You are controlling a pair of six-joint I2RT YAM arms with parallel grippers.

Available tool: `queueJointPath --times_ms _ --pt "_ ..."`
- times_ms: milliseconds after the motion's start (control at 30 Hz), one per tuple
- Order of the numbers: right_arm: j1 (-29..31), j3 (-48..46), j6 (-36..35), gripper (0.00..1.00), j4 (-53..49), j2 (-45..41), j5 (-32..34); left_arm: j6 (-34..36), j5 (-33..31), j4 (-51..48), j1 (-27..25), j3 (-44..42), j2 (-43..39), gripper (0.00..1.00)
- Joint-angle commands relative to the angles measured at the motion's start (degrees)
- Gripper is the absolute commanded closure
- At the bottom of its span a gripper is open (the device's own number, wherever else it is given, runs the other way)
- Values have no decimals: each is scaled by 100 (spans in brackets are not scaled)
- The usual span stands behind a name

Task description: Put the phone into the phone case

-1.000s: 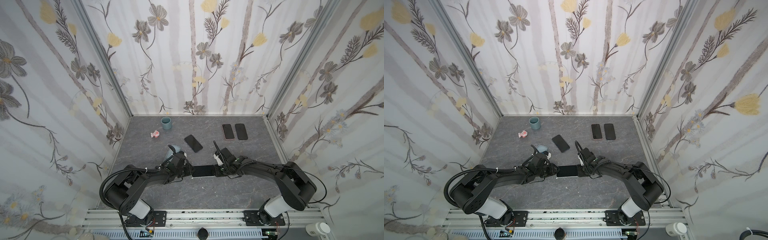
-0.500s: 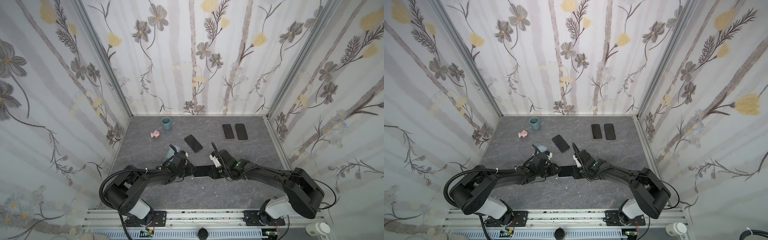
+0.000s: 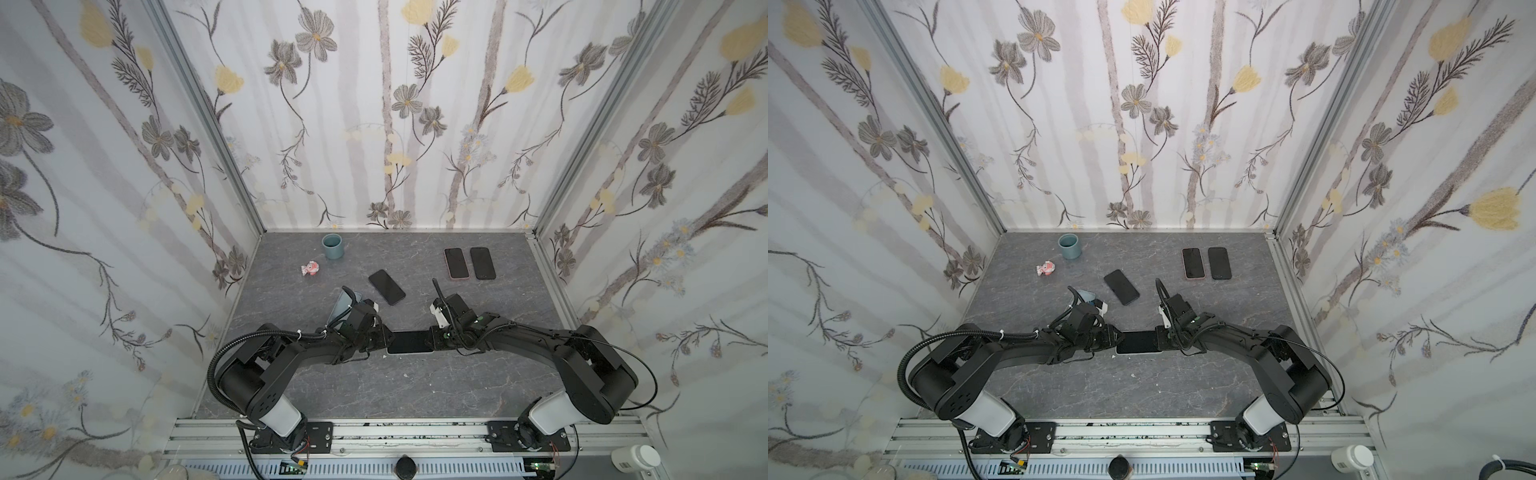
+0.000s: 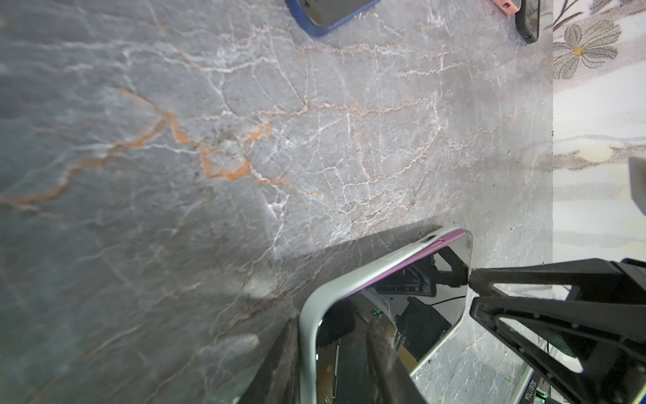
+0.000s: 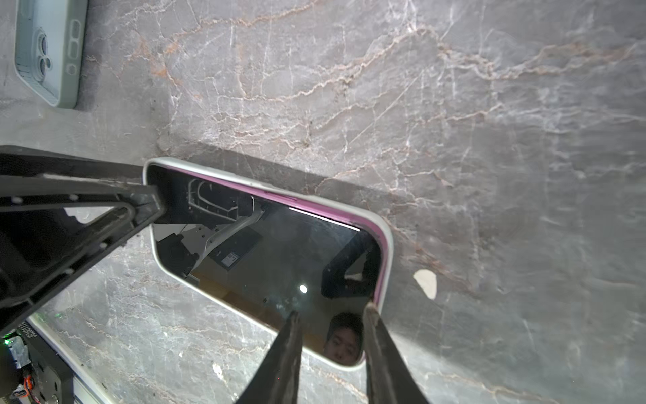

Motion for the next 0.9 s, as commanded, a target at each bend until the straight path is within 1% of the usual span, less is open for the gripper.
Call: queueJointPath --times_ms 0,267,400,633,867 --pt "13 -198 102 69 30 -121 -141 36 190 -56 -37 47 137 65" --pt "-95 -260 104 67 -394 -604 476 34 133 6 -59 99 260 65" --pt "-296 -370 77 66 -392 -551 529 34 157 -3 -65 165 318 65" --pt "-295 -458 45 69 -89 -317 44 25 170 -4 -98 241 383 65" --pt "-65 -567 144 71 169 -352 -582 2 136 6 -126 352 470 63"
